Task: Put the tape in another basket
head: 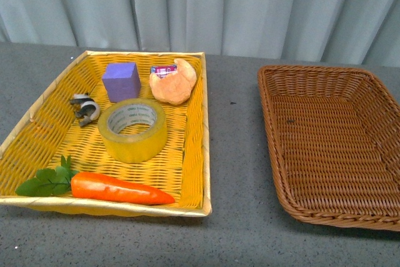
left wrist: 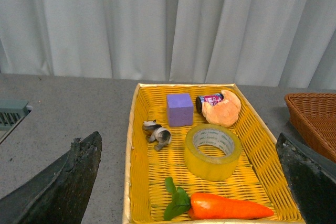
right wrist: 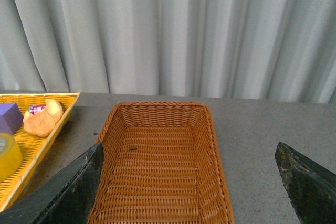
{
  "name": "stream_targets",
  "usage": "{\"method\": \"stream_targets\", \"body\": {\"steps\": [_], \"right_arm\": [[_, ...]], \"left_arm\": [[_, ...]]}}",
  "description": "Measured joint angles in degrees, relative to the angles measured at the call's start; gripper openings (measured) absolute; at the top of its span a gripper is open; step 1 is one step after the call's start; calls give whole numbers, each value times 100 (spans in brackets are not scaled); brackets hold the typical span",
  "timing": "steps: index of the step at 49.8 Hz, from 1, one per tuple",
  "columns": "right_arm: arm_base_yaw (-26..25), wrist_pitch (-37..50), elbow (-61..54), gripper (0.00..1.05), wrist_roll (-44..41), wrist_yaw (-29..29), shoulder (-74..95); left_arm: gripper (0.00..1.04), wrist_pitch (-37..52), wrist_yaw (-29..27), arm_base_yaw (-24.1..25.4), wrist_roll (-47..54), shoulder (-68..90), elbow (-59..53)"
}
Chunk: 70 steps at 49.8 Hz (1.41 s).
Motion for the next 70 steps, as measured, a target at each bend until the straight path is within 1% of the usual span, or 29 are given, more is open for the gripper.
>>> {"method": "stream_targets", "body": {"steps": [70], "right_arm": [[0,0,0,96,0,0,0]], "left_arm": [[98,0,0,0,0,0,0]]}}
